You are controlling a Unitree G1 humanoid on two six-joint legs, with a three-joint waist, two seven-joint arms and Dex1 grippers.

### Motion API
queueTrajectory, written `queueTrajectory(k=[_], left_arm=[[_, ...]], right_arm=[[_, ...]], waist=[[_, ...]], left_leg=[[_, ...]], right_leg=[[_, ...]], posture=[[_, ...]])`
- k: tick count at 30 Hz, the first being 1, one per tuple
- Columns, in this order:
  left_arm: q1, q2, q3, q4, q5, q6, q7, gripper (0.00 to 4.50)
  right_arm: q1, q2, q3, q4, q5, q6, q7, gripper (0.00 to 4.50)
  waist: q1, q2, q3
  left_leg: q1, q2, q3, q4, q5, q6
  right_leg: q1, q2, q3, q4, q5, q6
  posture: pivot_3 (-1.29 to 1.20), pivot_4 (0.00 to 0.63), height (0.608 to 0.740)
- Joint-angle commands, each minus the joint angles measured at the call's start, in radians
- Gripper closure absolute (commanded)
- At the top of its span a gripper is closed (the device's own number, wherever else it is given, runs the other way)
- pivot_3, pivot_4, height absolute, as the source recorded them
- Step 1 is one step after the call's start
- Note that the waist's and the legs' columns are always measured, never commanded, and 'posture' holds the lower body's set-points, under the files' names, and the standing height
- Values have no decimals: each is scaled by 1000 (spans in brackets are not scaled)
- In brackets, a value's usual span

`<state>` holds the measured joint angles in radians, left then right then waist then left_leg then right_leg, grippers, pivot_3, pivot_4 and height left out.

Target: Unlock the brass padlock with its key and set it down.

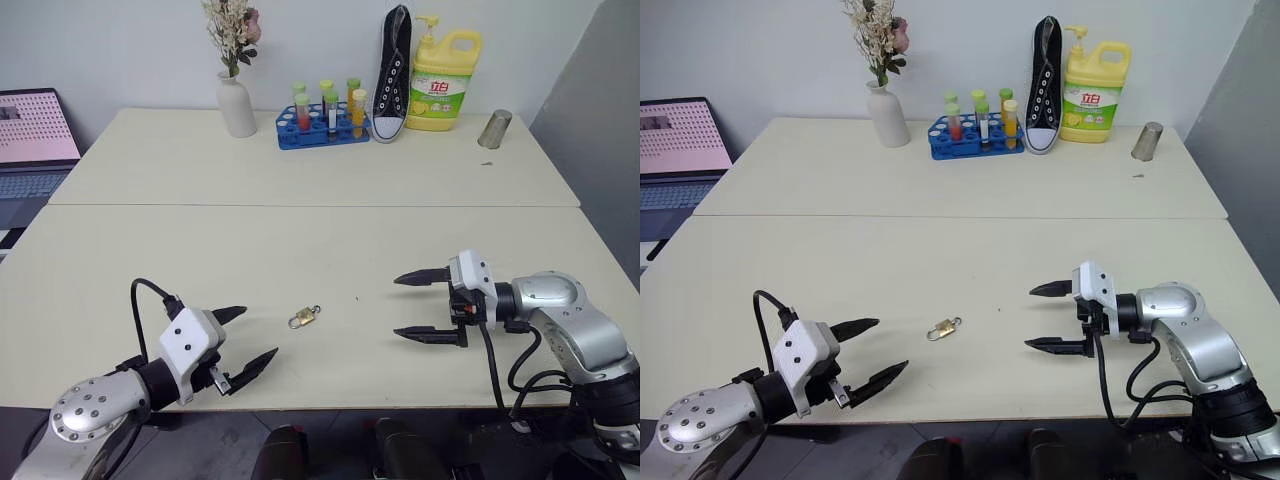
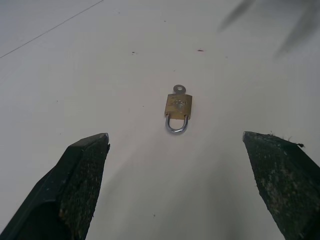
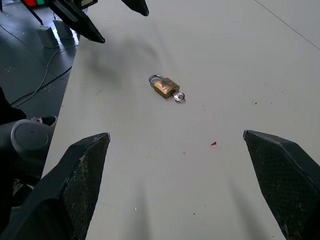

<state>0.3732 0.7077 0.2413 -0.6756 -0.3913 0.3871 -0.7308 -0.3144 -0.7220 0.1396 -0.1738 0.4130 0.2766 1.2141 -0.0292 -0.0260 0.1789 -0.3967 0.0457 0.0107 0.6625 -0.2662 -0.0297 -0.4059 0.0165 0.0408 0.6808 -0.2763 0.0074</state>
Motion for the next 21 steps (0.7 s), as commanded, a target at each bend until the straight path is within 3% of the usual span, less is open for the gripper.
queueTrajectory(k=[1, 9, 21], left_arm=[[-18, -1, -2, -22, 2, -7, 7, 0], [-32, -11, -23, -18, 6, -14, 15, 0], [-86, -25, -49, 66, -16, -3, -7, 0]], right_arm=[[13, 6, -12, 1, -7, -37, 9, 22], [19, 34, -12, 42, -44, -79, -11, 22], [32, 31, -29, 16, -12, 28, -51, 22]], waist=[[0, 0, 0], [0, 0, 0], [0, 0, 0]], left_leg=[[0, 0, 0, 0, 0, 0], [0, 0, 0, 0, 0, 0], [0, 0, 0, 0, 0, 0]], right_leg=[[0, 0, 0, 0, 0, 0], [0, 0, 0, 0, 0, 0], [0, 0, 0, 1, 0, 0]], posture=[[0, 150, 740], [0, 150, 740], [0, 150, 740]])
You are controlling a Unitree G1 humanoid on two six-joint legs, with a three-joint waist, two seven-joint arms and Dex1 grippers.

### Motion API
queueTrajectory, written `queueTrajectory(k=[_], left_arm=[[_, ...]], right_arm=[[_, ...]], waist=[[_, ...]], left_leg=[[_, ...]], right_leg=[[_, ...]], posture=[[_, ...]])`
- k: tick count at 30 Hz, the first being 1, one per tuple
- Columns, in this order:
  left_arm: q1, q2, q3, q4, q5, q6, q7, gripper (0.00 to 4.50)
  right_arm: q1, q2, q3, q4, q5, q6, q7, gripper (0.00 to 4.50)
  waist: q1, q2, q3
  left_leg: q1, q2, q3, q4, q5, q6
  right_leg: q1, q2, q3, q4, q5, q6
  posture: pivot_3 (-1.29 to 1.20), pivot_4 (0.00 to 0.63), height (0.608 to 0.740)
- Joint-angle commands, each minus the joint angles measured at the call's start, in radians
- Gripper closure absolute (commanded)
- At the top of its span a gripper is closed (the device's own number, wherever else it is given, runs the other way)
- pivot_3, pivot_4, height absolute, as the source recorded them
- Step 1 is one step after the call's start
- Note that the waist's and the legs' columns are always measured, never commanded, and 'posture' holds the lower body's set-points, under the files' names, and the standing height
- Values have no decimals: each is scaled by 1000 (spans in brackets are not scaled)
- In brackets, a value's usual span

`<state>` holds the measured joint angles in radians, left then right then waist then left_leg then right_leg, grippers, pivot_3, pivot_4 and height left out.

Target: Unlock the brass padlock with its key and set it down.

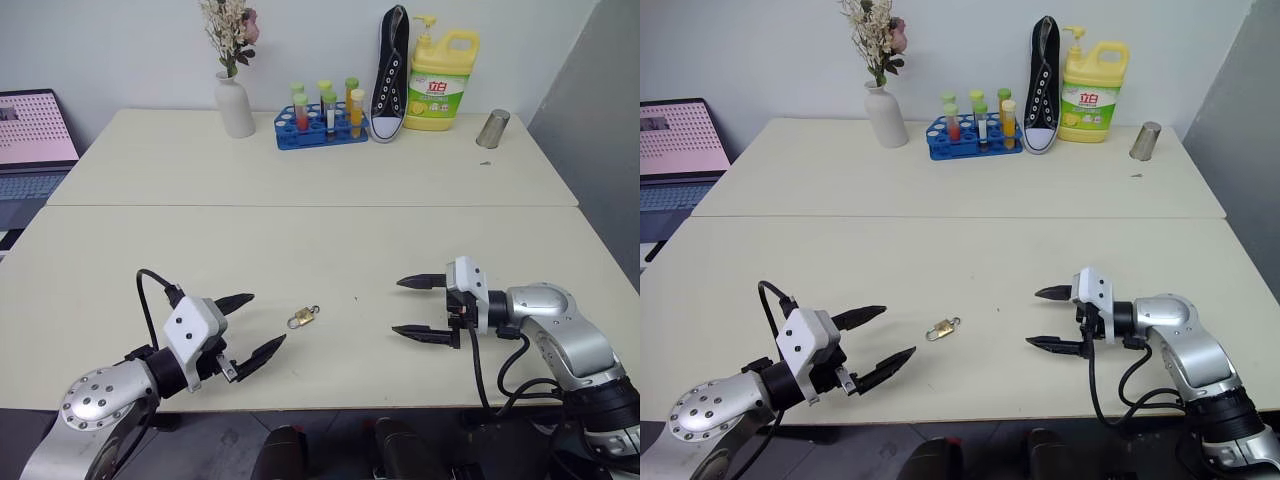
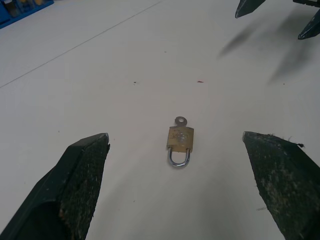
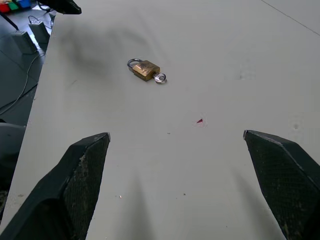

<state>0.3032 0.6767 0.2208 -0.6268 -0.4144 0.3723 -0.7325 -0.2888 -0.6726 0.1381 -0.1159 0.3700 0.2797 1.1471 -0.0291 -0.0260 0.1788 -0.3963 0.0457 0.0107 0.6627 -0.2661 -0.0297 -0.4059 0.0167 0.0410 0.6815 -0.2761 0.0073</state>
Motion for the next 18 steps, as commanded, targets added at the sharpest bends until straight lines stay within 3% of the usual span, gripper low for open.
queueTrajectory(k=[1, 11, 18], left_arm=[[-21, 7, -37, 25, 8, 16, -7, 0], [-213, -44, -227, 217, 182, -10, 67, 0], [-290, -57, -308, 291, 215, -25, 30, 0]], right_arm=[[9, -24, -26, -49, 38, 35, 24, 22], [38, -32, -22, -154, 25, 97, -32, 22], [31, -34, -6, -197, 4, 142, -83, 22]], waist=[[0, 0, 0], [2, 0, 0], [2, 0, 0]], left_leg=[[0, 0, 0, 0, 0, 0], [0, 0, 0, 0, 0, 0], [0, 0, 0, 0, 0, 0]], right_leg=[[0, 0, 0, 0, 0, 0], [0, 0, 0, 0, 0, 0], [0, 0, 0, 0, 1, -1]], posture=[[0, 150, 740], [0, 150, 740], [0, 150, 740]])
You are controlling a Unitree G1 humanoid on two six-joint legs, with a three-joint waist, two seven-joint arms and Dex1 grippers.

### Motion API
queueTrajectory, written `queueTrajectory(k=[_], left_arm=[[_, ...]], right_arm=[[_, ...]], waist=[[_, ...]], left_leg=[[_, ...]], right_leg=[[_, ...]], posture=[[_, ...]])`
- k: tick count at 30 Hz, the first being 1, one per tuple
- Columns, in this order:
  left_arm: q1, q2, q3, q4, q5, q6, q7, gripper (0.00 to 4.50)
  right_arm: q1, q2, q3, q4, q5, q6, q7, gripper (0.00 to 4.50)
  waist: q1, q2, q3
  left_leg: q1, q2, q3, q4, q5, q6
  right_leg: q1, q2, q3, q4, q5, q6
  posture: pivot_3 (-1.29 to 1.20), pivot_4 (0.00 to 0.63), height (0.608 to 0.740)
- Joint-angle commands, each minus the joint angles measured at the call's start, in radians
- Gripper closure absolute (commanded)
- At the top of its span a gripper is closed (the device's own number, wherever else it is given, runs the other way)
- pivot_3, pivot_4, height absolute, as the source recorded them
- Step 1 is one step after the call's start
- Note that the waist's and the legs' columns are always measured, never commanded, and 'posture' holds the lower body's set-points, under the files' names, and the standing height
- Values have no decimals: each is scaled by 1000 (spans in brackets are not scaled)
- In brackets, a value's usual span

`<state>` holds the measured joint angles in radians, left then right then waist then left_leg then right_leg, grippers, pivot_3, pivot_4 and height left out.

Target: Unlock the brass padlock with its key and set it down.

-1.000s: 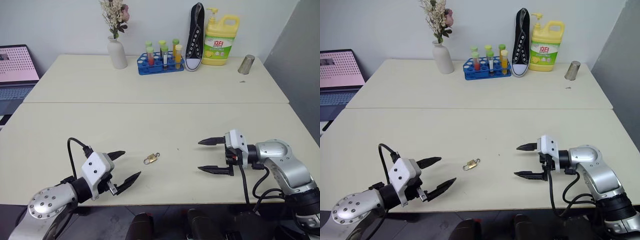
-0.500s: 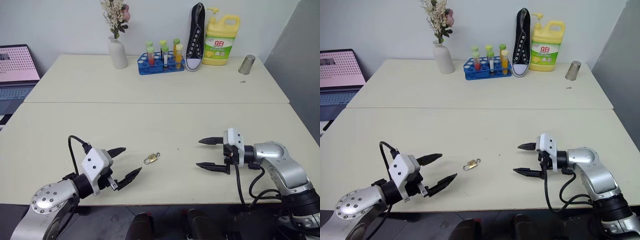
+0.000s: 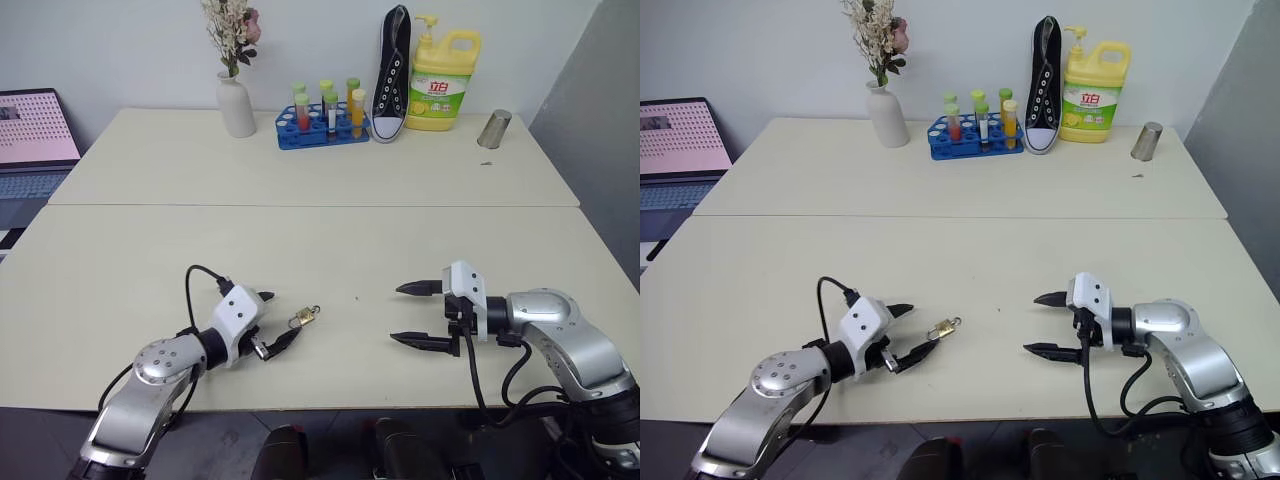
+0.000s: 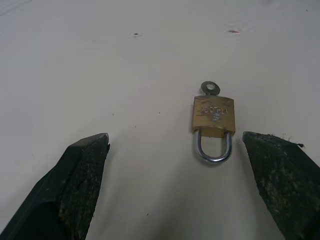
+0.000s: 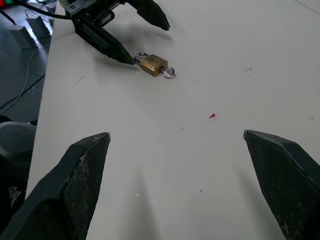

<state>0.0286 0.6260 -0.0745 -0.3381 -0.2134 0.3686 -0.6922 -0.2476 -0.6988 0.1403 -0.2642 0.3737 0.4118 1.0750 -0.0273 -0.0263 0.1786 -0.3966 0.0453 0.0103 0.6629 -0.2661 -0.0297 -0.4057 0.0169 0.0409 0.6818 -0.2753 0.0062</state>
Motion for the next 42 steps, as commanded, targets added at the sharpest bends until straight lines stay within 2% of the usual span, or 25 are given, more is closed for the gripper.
queueTrajectory(k=[1, 13, 16, 25, 26, 30, 34, 42], left_arm=[[-21, -6, -20, 9, 15, -26, -18, 0], [-105, -35, -84, 94, 42, -5, -50, 0], [-114, -31, -92, 102, 46, 0, -61, 596], [-126, -15, -100, 117, 54, 14, -93, 3383], [-132, -12, -103, 119, 51, 3, -107, 3521], [-167, -9, -114, 132, 58, -85, -156, 3520], [-273, -24, -166, 147, 73, -251, -259, 3520], [-502, -77, -246, 323, 200, -702, -318, 3520]], right_arm=[[-10, -8, -8, -53, 2, 16, -15, 22], [-4, -13, -15, -104, 10, 77, -46, 22], [-2, -13, -18, -112, 15, 87, -50, 0], [11, -14, -32, -119, 20, 89, -59, 0], [15, -14, -34, -118, 17, 84, -60, 0], [34, -18, -45, -121, 10, 78, -72, 0], [98, -35, -97, -136, 4, 83, -112, 0], [208, -49, -204, -180, 102, 166, -137, 0]], waist=[[0, 0, 0], [1, 0, 0], [1, 0, 0], [0, 0, 0], [0, 0, 0], [0, 0, 0], [10, -1, 0], [21, 0, -1]], left_leg=[[0, 0, 0, 0, 0, 0], [0, -1, -1, 1, 0, 0], [0, -1, 0, 1, 0, 0], [0, 0, -1, 1, 0, 0], [0, 0, -1, 1, 0, 0], [0, 0, -1, 1, 0, 0], [-1, -1, -1, 1, 0, 0], [-1, -2, 0, 1, 0, 0]], right_leg=[[0, 0, 0, 0, 0, 0], [0, 0, 0, 0, 0, 1], [0, 0, 0, 0, 0, 1], [0, 0, 0, 1, -1, 1], [0, 0, 0, 1, -1, 1], [0, 0, 0, 1, -1, 1], [0, 0, -2, 0, 0, 1], [0, 3, 0, 0, 1, -1]], posture=[[0, 150, 740], [0, 150, 740], [0, 150, 740], [0, 150, 740], [0, 150, 740], [0, 150, 740], [0, 150, 740], [0, 150, 740]])
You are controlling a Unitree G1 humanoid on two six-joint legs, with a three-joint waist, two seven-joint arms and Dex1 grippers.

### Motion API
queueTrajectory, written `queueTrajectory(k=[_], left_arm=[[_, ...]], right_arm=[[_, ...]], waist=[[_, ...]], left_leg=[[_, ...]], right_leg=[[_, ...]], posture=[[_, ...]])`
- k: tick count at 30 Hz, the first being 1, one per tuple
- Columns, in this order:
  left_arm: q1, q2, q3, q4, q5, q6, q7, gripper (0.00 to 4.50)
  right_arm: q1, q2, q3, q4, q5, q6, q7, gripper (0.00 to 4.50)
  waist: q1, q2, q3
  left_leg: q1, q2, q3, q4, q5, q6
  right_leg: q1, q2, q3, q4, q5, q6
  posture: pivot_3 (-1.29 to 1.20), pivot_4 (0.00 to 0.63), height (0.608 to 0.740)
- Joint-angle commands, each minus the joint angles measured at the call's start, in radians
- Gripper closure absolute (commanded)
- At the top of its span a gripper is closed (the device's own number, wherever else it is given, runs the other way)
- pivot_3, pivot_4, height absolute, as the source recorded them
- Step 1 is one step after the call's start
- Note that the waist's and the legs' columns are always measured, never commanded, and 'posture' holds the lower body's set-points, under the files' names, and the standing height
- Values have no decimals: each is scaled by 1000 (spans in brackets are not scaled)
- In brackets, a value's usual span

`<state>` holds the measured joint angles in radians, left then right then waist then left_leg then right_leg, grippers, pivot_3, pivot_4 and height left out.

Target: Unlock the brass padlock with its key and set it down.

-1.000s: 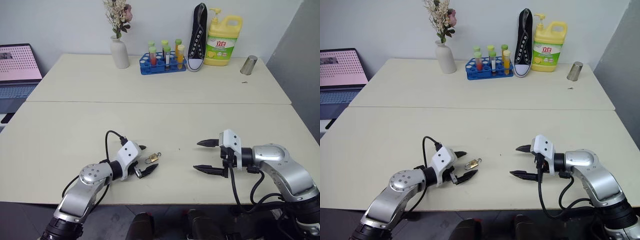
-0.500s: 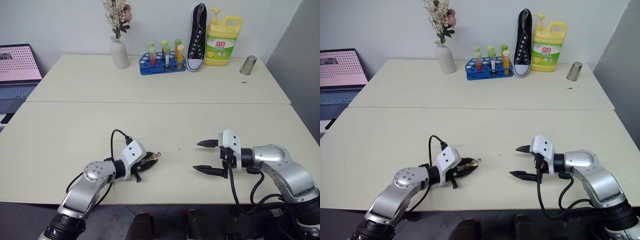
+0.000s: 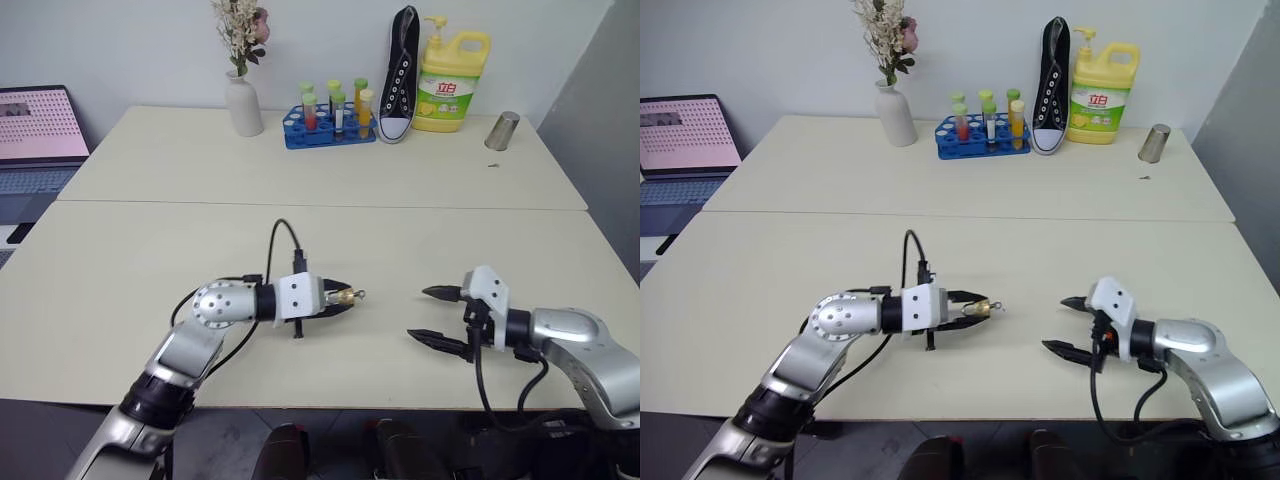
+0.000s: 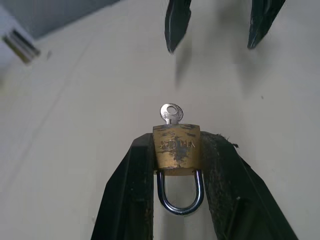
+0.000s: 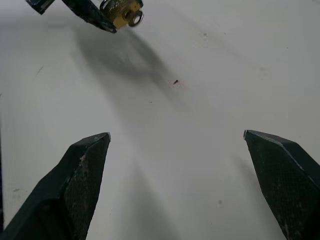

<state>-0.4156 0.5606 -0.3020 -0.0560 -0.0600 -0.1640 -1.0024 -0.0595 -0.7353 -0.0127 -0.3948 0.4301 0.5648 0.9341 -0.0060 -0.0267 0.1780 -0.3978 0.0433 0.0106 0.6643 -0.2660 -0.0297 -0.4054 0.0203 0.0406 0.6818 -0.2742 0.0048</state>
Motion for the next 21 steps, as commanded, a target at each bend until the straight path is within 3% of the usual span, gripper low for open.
queueTrajectory(k=[1, 9, 21], left_arm=[[-78, -15, -27, 65, 67, -227, -6, 3520], [-153, -33, -42, 258, 257, -700, 142, 3520], [-166, -12, -37, 284, 318, -767, 221, 3520]], right_arm=[[27, -13, -57, -52, 50, 13, 1, 0], [-65, 114, -63, -89, 231, 155, -97, 0], [-164, 144, -17, -50, 294, 239, -105, 0]], waist=[[-1, 0, 0], [-5, 0, 0], [2, 0, 0]], left_leg=[[0, 0, 0, 0, 0, 0], [0, 0, 0, 0, 0, 0], [0, 1, 0, 0, 0, 0]], right_leg=[[0, 1, 1, 0, 0, -1], [0, 2, 1, 0, 1, -1], [0, 1, 0, 0, 1, 0]], posture=[[0, 150, 740], [0, 150, 740], [0, 150, 740]])
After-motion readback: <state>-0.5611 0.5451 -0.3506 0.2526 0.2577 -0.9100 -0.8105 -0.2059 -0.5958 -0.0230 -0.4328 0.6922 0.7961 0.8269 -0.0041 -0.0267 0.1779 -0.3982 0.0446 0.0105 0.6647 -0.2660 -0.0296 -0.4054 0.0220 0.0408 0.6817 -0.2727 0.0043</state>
